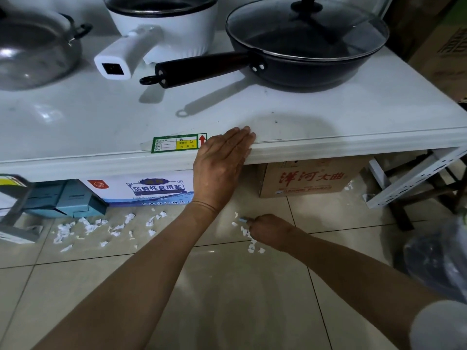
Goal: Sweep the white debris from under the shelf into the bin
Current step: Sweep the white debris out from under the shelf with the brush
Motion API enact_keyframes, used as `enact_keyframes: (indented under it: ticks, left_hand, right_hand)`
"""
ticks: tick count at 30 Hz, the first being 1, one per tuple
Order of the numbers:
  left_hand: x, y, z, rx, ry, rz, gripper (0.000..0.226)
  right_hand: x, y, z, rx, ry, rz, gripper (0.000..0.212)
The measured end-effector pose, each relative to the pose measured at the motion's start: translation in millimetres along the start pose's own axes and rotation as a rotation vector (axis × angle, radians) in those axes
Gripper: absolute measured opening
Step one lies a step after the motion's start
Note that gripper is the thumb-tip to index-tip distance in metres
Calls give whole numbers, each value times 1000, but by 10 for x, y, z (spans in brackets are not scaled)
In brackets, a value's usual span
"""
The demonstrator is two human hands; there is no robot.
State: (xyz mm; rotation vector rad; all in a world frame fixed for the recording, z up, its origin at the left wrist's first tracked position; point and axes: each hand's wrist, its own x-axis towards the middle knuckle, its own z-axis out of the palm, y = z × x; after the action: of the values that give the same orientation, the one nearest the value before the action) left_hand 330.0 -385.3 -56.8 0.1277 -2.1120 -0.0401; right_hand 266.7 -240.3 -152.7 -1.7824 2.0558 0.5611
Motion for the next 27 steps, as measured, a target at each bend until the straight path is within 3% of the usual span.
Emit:
enact_keyframes:
  ticks: [2, 5, 7, 10, 15, 18, 21, 27]
  left_hand:
    - [-4, 5, -4, 5, -9, -5, 23]
    - [-5, 3, -6, 16, -22, -10, 23]
    - [-9, -5, -13, 22, -29, -4, 23]
    - [-7, -15, -3, 17, -32, -5, 24]
    - [-12, -10, -6, 38, -85, -22, 25]
    - [14, 3, -95, 30, -170, -34, 30]
    - [62, -19, -264, -3, -303, -13, 37]
    - [16, -342, -836, -40, -371, -6, 46]
  right_hand:
    - [54, -63, -62, 140, 24, 86, 22]
    - [362, -81, 49, -59, 0, 147, 45]
    - [373, -176, -31, -61, 110, 102, 47]
    - [263, -295, -163, -179, 21, 14, 39]
    - [179, -286, -277, 40, 247, 71, 23]
    - [175, -206, -410, 341, 420, 202, 34]
    - [162, -233, -531, 614, 482, 390, 27]
    - [378, -746, -883, 714, 532, 450, 26]
